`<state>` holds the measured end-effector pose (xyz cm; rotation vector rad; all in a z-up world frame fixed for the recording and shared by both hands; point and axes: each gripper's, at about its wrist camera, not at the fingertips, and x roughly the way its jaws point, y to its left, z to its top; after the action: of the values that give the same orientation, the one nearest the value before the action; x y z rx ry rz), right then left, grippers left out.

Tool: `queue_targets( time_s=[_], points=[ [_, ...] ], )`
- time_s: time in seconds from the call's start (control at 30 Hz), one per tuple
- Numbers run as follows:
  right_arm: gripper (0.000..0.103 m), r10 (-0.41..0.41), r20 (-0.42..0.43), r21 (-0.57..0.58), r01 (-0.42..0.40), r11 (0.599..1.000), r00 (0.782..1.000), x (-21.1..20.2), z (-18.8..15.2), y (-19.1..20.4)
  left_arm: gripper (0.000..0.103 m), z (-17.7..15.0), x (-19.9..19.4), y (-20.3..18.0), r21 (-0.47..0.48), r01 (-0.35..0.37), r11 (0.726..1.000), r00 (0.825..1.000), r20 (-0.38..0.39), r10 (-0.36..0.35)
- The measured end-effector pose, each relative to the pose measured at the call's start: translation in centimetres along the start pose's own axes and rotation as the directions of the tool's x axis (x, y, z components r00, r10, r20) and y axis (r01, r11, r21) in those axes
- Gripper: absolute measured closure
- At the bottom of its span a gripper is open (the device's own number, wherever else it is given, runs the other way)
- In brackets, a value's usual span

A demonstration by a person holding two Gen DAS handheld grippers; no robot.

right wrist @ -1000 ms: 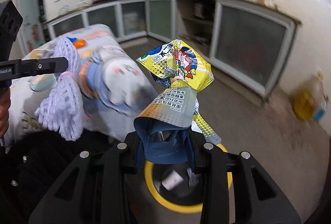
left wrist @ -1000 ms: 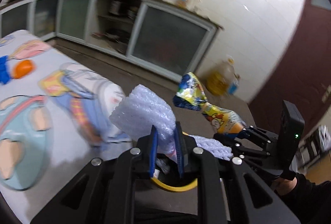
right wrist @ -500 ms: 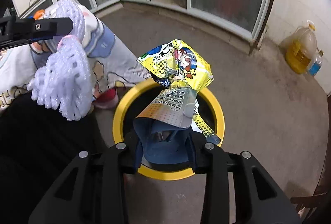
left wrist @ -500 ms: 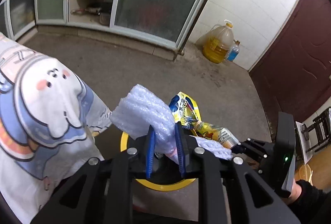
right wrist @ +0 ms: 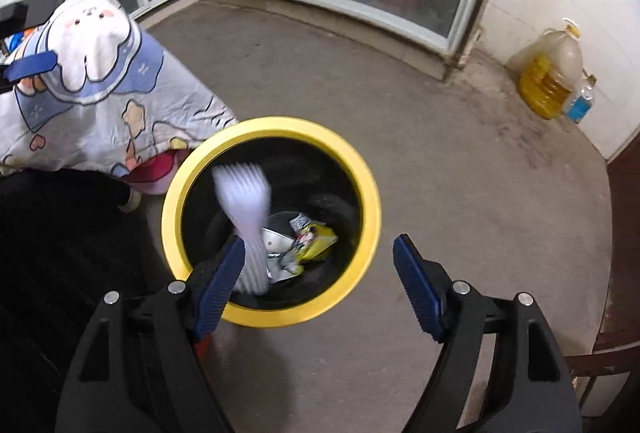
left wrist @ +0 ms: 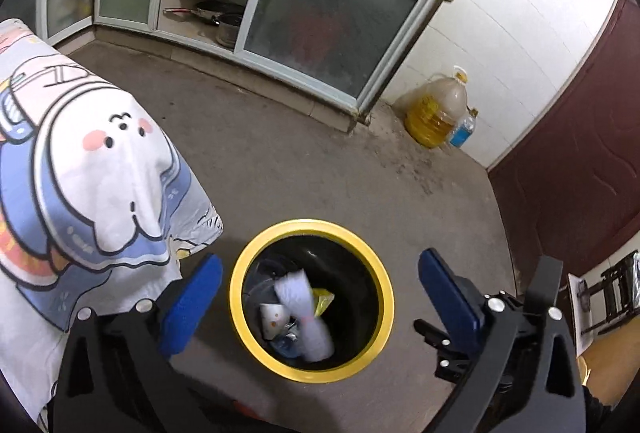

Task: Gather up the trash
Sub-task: 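Carry the net and snack bag over the yellow bin and release both, then grasp the white tissues with the left tool while the right tool grasps the silver scrubber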

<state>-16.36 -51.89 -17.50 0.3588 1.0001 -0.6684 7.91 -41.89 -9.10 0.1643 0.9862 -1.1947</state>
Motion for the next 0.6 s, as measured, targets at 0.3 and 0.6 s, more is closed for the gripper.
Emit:
queue_targets(
  time_s=[0.3, 0.6],
  points=[
    [0.027, 0.084, 0.287, -0.018, -0.083, 0.996, 0.954, -6.5, 3.8, 2.0, 0.008, -0.6, -11.1, 2.4, -0.080, -0.010, 0.997, 0.968, 0.249, 0.030],
    [0.015, 0.359, 0.509, -0.273, -0.249, 0.929, 0.782, -14.3, 9.9, 13.6, 0.008, -6.2, -27.7, 9.7, -0.206, -0.271, 0.940, 0.811, 0.477, 0.338]
  ],
)
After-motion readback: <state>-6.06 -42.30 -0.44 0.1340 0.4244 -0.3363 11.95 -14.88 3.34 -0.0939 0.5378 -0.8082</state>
